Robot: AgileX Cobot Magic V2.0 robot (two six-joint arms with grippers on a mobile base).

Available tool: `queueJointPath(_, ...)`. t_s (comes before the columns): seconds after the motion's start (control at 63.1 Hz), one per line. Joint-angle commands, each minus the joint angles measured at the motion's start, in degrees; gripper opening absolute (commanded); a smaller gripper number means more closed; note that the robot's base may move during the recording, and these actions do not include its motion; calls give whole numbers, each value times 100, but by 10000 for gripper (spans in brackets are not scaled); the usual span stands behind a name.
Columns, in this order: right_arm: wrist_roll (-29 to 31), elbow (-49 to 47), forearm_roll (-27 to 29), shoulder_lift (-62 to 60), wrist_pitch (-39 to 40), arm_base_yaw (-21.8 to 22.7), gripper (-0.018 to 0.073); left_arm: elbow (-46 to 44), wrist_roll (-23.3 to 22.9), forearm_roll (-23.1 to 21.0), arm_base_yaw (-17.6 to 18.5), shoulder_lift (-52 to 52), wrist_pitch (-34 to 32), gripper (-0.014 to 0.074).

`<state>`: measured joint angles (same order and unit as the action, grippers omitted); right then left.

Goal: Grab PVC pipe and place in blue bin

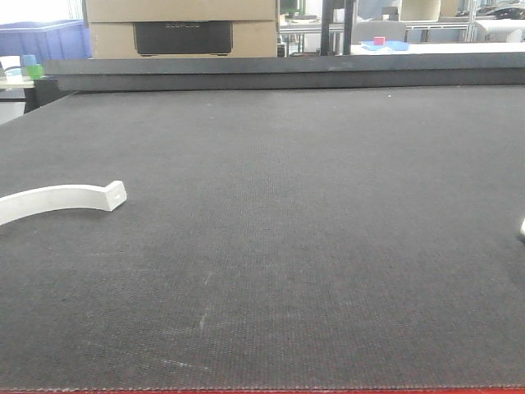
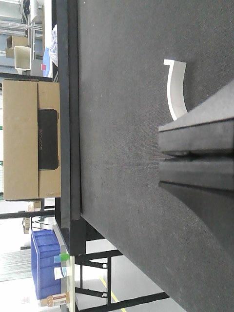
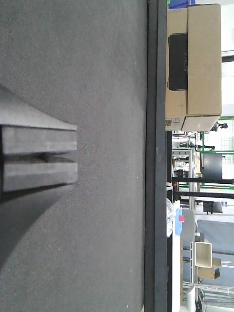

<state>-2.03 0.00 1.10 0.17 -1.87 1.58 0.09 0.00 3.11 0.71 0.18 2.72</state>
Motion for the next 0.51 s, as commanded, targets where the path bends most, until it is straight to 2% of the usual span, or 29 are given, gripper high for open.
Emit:
queueJointPath(0.0, 17, 0, 17, -17, 108, -8, -168, -9, 0, 14, 40, -18, -76, -111)
queueJointPath(0.222, 17, 0, 17, -17, 146, -9, -168, -9, 0, 14, 40, -18, -211, -111)
queueJointPath(0.333, 5, 0, 63, -17, 921, -9, -168, -9, 0, -156, 40, -18, -587, -111)
queueJointPath(0.396, 5, -192, 74, -17, 1029, -9, -168, -278, 0, -373, 40, -18, -358, -111)
queueJointPath(0.491, 5, -1014, 74, -17, 354, -9, -168, -1071, 0, -404, 40, -18, 258, -111)
